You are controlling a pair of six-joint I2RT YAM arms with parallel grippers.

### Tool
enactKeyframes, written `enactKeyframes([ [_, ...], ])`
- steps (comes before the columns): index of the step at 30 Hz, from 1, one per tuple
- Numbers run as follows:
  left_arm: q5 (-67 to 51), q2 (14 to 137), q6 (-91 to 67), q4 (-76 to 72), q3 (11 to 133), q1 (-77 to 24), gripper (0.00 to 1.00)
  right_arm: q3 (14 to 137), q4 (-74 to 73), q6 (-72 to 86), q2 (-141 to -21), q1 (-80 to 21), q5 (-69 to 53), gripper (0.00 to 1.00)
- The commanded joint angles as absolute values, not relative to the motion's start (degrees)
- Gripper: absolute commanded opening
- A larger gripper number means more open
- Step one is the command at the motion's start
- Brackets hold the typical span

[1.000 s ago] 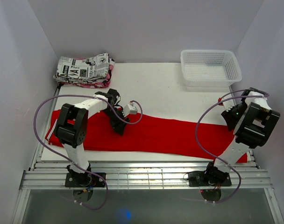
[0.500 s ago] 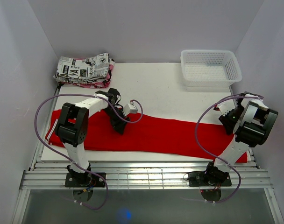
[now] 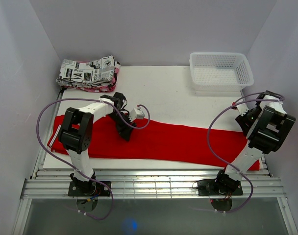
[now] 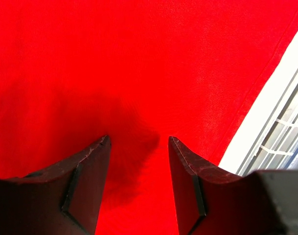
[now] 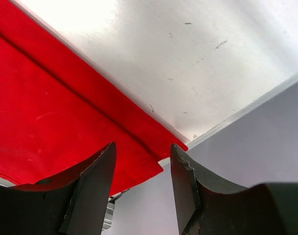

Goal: Fold and stack the trousers
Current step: Fold the trousers

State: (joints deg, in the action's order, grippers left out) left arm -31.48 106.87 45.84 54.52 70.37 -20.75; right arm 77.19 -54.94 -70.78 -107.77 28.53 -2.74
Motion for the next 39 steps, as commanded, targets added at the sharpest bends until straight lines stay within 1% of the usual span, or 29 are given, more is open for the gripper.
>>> enactKeyframes([
  [1,-32.4,107.6,46.7,54.4,72.5,-20.7,0.61,78.7,-57.7,-77.9,-110.6,28.6,-1.7,0.54],
  [3,-32.4,107.8,46.7,54.5,72.8,-20.7,0.61,78.8,-58.2,-77.8,-111.2,28.6,-1.6,0.54],
  [7,-32.3,107.6,46.8,54.7,72.6,-20.7,0.61,77.5,-58.4,-79.1,-110.8,29.0,-0.4,0.49],
  [14,-32.2,107.6,46.9,54.7,72.5,-20.7,0.62,75.1,-59.1,-81.3,-110.7,30.7,3.8,0.47],
  [21,-32.3,107.8,46.9,54.7,72.4,-20.7,0.62,77.6,-62.7,-82.9,-110.1,32.3,3.2,0.46],
  [27,-32.7,107.9,46.9,54.7,72.6,-20.7,0.61,76.7,-64.0,-84.5,-109.2,33.2,4.6,0.45],
  [30,-32.9,108.1,46.7,54.6,72.6,-20.7,0.62,75.9,-64.3,-84.4,-109.2,33.3,5.0,0.41],
  [32,-33.0,107.9,46.6,54.7,72.7,-20.7,0.61,76.3,-65.3,-84.4,-109.1,33.3,4.6,0.34],
  [33,-33.0,107.8,46.7,54.7,72.6,-20.7,0.61,76.6,-65.6,-84.4,-108.9,33.3,4.4,0.30],
  [34,-33.0,107.8,46.8,54.7,72.5,-20.7,0.61,76.9,-65.8,-84.4,-108.5,33.3,4.1,0.20],
  [36,-33.0,107.7,46.9,54.7,72.4,-20.7,0.61,78.5,-67.8,-84.5,-107.9,33.3,3.1,0.14],
  [37,-33.0,107.7,46.9,54.6,72.3,-20.7,0.61,79.1,-68.5,-84.5,-107.2,33.3,2.9,0.08],
  [39,-33.2,107.8,46.9,54.6,72.2,-20.7,0.61,80.8,-70.4,-84.6,-106.5,33.3,2.3,0.08],
])
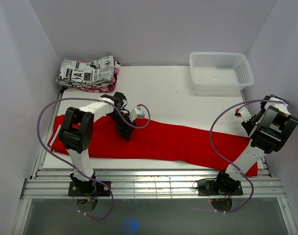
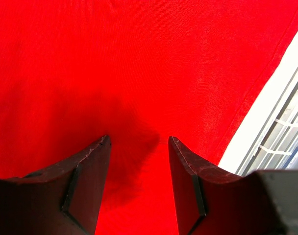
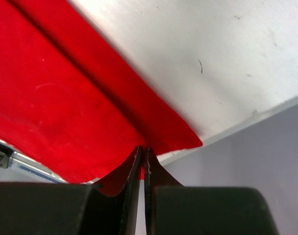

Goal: Fold and stack the trousers
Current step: Fold the trousers

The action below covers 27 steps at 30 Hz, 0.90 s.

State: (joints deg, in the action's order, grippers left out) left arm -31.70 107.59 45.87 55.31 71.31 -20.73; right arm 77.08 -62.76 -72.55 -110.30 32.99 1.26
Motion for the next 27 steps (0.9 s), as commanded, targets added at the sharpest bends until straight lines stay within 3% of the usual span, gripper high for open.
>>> enactKeyframes([
  [1,-33.2,107.8,47.0,54.5,72.1,-20.7,0.61,81.2,-71.1,-84.7,-105.7,33.4,2.3,0.08],
  [12,-33.7,107.8,47.9,53.8,71.2,-20.7,0.61,85.2,-75.1,-86.7,-98.7,33.3,0.6,0.08],
  [27,-32.7,106.4,45.6,52.5,70.0,-20.7,0.61,98.1,-75.1,-82.5,-110.0,31.0,-1.7,0.08],
])
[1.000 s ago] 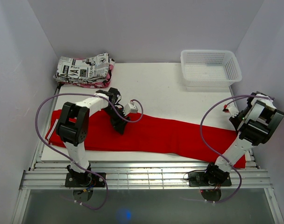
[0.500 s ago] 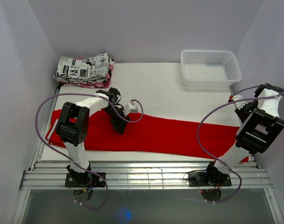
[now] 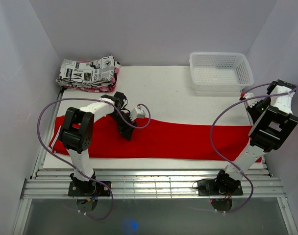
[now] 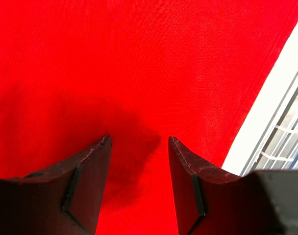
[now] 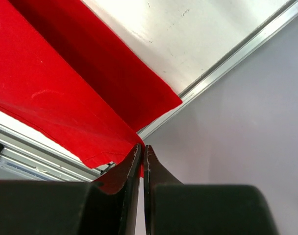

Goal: Fold and stack the trousers
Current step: Fold the trousers

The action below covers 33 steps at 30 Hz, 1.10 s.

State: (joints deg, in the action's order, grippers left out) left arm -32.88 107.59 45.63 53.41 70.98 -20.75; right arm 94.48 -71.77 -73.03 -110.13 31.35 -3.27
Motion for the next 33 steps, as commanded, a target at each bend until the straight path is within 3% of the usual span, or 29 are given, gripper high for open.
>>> enactKeyframes([
  [1,-32.7,106.3,45.7,52.4,69.8,-20.7,0.61,97.7,-75.1,-82.8,-109.9,30.9,-1.6,0.08],
  [11,-33.0,107.1,46.0,52.3,69.8,-20.7,0.61,90.6,-75.1,-84.0,-103.4,30.1,-0.7,0.08],
  [25,-33.0,102.3,40.6,50.4,71.2,-20.5,0.64,87.8,-62.1,-76.0,-115.9,29.7,8.6,0.08],
  [26,-33.7,101.3,38.3,50.0,72.1,-20.3,0.64,87.2,-60.7,-75.6,-116.4,29.5,9.2,0.12],
  [30,-35.4,96.2,30.1,48.3,78.1,-18.1,0.69,87.9,-57.5,-73.3,-115.7,28.5,9.3,0.58],
  [33,-33.8,98.3,25.9,52.3,87.7,-13.5,0.71,93.4,-62.0,-70.8,-114.0,26.0,4.7,0.83],
])
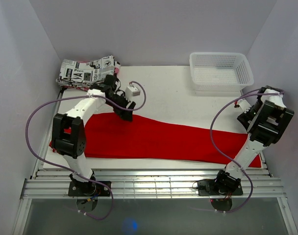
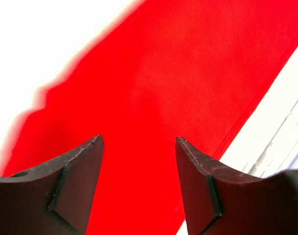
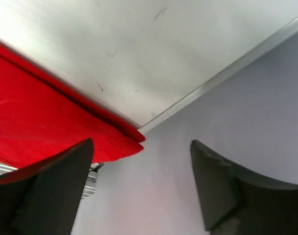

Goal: Fold and stack the trousers
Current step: Fold the trousers

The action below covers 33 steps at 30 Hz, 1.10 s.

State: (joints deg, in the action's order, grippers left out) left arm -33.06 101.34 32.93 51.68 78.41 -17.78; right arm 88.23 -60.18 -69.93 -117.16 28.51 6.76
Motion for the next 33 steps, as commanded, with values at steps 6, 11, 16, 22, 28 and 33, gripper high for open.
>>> enactKeyframes([
  [6,-33.0,109.2,30.8,63.9,104.5,-3.0,0.77,97.7,-70.5,-64.3,-109.6,16.0,-8.6,0.90],
  [11,-34.4,120.0,40.9,72.1,109.1,2.5,0.74,92.3,-73.3,-57.9,-106.7,3.1,-16.0,0.75],
  [16,-35.6,120.1,46.6,70.7,103.5,3.3,0.73,79.9,-68.6,-54.4,-106.3,-5.4,-15.7,0.56],
  [22,-38.2,121.2,46.0,65.6,97.6,3.3,0.69,68.6,-55.4,-52.7,-109.2,-7.1,-7.0,0.48],
  [28,-45.3,117.3,47.5,65.6,95.9,3.3,0.30,71.1,-49.8,-49.8,-113.7,-7.1,-3.8,0.38],
  [33,-46.5,105.4,49.8,60.2,88.3,3.3,0.00,86.3,-56.2,-48.1,-110.2,-7.1,-21.6,0.46],
])
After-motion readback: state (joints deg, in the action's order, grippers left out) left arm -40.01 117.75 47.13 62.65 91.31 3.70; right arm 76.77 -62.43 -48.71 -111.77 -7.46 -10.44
